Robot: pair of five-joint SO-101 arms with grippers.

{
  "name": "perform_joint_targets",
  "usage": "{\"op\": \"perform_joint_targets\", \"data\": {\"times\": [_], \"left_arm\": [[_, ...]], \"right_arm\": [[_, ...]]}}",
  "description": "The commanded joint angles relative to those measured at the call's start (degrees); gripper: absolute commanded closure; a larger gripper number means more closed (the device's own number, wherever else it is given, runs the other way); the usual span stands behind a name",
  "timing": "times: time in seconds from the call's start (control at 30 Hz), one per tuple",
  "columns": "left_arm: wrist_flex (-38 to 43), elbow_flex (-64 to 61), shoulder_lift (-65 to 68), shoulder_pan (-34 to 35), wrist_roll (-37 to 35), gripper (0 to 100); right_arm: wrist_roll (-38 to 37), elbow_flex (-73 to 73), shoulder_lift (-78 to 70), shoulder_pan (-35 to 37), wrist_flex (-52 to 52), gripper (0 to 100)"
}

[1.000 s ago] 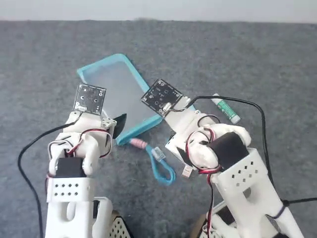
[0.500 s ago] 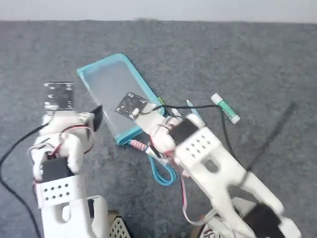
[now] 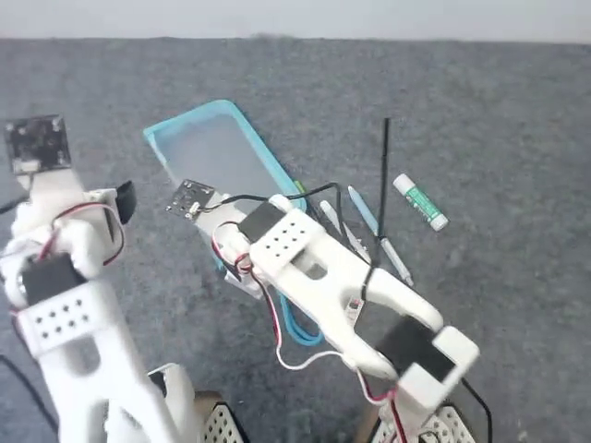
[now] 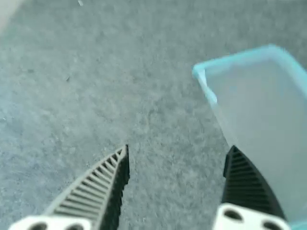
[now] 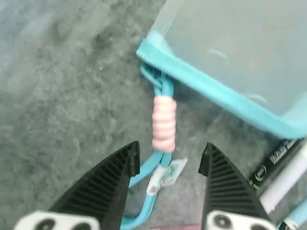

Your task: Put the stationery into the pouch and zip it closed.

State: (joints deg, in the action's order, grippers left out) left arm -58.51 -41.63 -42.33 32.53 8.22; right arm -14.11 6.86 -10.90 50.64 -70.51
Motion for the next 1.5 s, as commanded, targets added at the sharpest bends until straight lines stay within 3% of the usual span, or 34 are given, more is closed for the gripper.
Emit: {"op": "perform_joint_targets", "data": {"times": [0.0,0.43,0.63,0.93,1.17,1.33,1.47], "left_arm": [[-0.1,4.0,2.0,0.4,1.0,70],[-0.1,3.7,2.4,0.1,0.9,70],[-0.4,3.6,2.4,0.1,0.8,70],[0.0,1.8,2.4,-1.3,1.1,70],[-0.1,-0.7,2.2,-4.5,1.1,70],[-0.1,-2.9,2.1,-8.3,1.1,70],[-0.4,-4.6,2.1,-11.7,1.1,70]], "right_arm": [[0.2,-5.5,-2.4,0.6,0.9,79.0],[-0.4,-8.8,-10.9,0.5,0.4,80.0],[-0.4,-8.8,-10.8,0.5,1.1,99.5],[1.9,-8.8,-9.8,0.3,0.7,99.4],[4.8,-6.7,4.9,-5.5,-7.1,99.1],[4.1,3.6,23.3,-11.5,-5.9,99.2],[-0.1,14.7,39.0,-11.9,-2.8,99.2]]}}
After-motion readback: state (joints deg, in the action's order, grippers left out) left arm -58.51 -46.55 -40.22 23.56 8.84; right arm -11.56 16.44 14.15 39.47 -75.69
